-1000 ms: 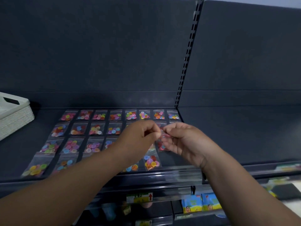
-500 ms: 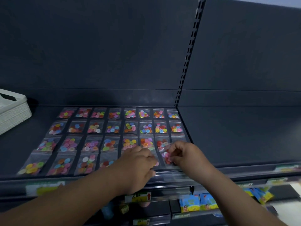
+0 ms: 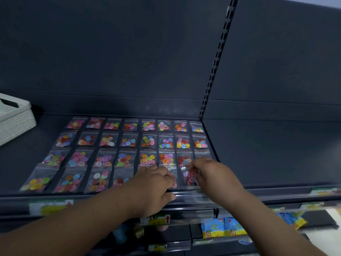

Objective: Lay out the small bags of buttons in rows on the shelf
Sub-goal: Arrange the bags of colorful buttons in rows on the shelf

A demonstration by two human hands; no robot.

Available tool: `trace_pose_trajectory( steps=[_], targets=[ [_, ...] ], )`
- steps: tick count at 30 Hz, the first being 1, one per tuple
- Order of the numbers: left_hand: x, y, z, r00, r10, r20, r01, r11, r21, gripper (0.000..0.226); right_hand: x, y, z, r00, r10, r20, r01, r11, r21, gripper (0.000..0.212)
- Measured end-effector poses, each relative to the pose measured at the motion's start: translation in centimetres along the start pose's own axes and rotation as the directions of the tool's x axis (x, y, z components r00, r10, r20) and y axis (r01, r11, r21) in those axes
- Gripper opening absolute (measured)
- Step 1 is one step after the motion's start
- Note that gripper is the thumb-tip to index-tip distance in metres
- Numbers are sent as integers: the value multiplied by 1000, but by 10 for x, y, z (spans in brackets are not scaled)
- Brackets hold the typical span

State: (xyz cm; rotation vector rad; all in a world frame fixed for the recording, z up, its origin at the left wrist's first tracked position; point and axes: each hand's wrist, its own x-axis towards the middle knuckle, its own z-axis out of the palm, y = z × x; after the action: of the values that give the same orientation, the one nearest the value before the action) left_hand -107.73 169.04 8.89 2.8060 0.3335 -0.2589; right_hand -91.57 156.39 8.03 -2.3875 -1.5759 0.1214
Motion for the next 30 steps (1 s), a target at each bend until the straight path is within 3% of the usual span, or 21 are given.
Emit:
trace_pose_trajectory(
  steps=[4,7,11,15,23,26,30],
  targets=[
    [0,0,0,1000,8,-1,-8,1000,13,49,1,0,0,1000,-30,-9,29,995,-97,19],
    [0,0,-1,1000,15,10,-16,1000,24,51,3,3,4,996,-90,-3,90,996,-11,11],
    [0,1,-2,999,24,28,-25,1000,12,51,4,6,5,994,-78,72,67,988,138,16],
    [0,1,-2,999,22,30,-22,1000,9,50,3,7,4,992,-61,107,40,982,183,13],
    [10,-4,-14,998,-48,-27,49,998,28,62,18,2,1,998,-62,-10,63,982,177,24],
    [21,-9,-16,997,-82,-6,82,996,45,70,25,-3,3,992,-111,63,104,988,110,35],
    [30,-12,-14,994,-98,49,94,992,80,71,33,-7,4,982,-99,162,91,994,51,35]
  ],
)
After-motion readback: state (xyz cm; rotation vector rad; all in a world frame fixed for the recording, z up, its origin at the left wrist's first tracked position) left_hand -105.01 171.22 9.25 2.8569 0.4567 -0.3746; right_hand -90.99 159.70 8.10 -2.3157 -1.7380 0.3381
